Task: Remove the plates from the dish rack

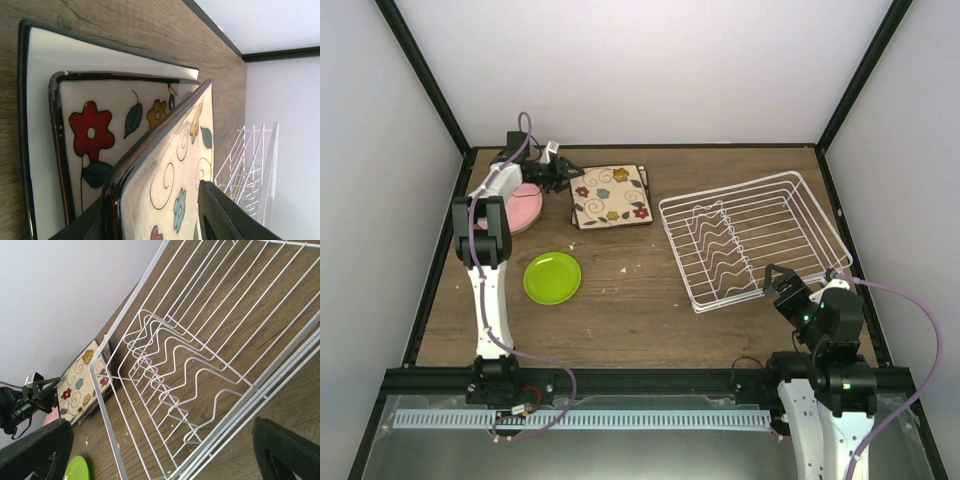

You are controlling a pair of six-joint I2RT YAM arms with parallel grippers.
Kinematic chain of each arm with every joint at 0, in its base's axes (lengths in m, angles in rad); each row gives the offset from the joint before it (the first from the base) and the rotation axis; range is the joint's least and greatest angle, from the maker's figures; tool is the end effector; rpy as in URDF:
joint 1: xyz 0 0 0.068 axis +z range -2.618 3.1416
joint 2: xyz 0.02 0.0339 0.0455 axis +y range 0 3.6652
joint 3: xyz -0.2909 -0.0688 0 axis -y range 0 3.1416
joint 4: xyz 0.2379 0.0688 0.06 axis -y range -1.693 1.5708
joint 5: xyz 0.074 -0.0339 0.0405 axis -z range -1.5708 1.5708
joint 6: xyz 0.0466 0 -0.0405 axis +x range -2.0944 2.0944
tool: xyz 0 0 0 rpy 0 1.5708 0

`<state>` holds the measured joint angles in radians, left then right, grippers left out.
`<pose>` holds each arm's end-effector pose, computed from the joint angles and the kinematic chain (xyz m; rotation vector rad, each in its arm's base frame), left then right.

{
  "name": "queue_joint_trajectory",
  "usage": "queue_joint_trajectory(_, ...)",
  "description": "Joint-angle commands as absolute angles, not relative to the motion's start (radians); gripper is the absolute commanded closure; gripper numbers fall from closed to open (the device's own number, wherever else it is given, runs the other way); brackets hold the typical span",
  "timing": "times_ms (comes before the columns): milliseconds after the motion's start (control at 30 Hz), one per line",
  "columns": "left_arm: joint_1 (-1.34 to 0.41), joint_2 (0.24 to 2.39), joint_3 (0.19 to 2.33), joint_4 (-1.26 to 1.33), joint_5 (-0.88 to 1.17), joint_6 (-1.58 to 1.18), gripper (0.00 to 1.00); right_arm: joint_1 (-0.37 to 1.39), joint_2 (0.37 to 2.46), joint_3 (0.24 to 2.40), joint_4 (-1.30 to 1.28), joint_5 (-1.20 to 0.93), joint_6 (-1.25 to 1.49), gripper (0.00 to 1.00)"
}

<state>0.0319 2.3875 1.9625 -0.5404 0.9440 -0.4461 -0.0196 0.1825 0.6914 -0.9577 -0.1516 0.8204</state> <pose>0.5321 -0.0208 0.1859 -0.1976 2.4373 -1.3614 0.0208 0.0066 0.2825 0.7557 1.9350 0.6533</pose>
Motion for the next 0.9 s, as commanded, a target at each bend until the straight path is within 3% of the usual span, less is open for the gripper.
queue_joint_trajectory(0,0.031,2.405,2.018,-0.521,0.982,-0.421,0.56,-0.011,0.189,0.715,-0.955,-0.135,0.810,0.00)
queue_joint_trajectory(167,0.031,2.419,2.028,-0.534,0.965,-0.406,0.40,-0.011,0.195,0.711,-0.950,-0.138,0.808,0.00)
queue_joint_trajectory(400,0.028,2.432,2.057,-0.563,0.918,-0.372,0.01,-0.011,0.199,0.706,-0.948,-0.138,0.806,0.00)
queue_joint_trajectory(867,0.014,2.489,2.152,-0.626,0.824,-0.304,0.00,-0.012,0.205,0.690,-0.935,-0.138,0.807,0.00)
